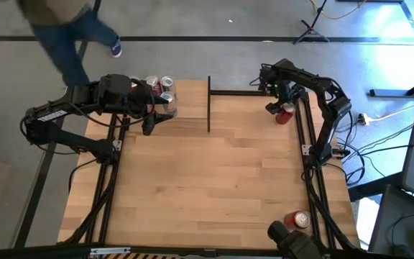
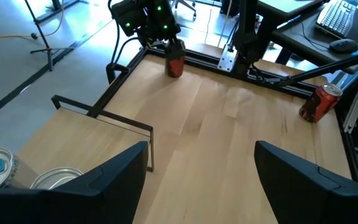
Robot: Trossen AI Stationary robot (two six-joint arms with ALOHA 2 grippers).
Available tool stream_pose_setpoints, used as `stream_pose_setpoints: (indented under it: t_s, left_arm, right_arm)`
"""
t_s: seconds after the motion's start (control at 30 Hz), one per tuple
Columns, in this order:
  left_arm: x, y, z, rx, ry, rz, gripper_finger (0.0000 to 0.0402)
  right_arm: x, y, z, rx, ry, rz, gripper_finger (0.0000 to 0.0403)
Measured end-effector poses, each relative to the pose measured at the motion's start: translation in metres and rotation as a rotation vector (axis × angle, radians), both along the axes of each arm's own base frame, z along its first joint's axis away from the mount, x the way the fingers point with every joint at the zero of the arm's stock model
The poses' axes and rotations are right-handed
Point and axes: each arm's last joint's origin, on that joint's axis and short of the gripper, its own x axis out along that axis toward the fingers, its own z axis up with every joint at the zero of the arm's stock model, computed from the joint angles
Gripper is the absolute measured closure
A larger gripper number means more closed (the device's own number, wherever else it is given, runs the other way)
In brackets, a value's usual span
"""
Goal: Place canned beverage on shelf
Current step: Put the top red-black soda can on the shelf
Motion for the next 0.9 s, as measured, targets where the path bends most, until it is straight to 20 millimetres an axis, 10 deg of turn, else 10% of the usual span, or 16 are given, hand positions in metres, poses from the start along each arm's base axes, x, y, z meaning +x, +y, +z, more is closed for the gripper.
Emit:
stream_pose_setpoints:
  t_s: [0.5, 0.9]
  left_arm:
    - [0.0, 0.0, 0.0, 0.0, 0.0, 0.0, 0.0119]
    - [0.0, 0.0, 0.0, -0.001, 0.0, 0.001, 0.0119]
  right_arm:
    - [0.063, 0.043, 0.001, -0.048, -0.105, 0.224, 0.0039]
    - [0.067, 0.058, 0.072, -0.194, -0.273, 0.292, 0.004]
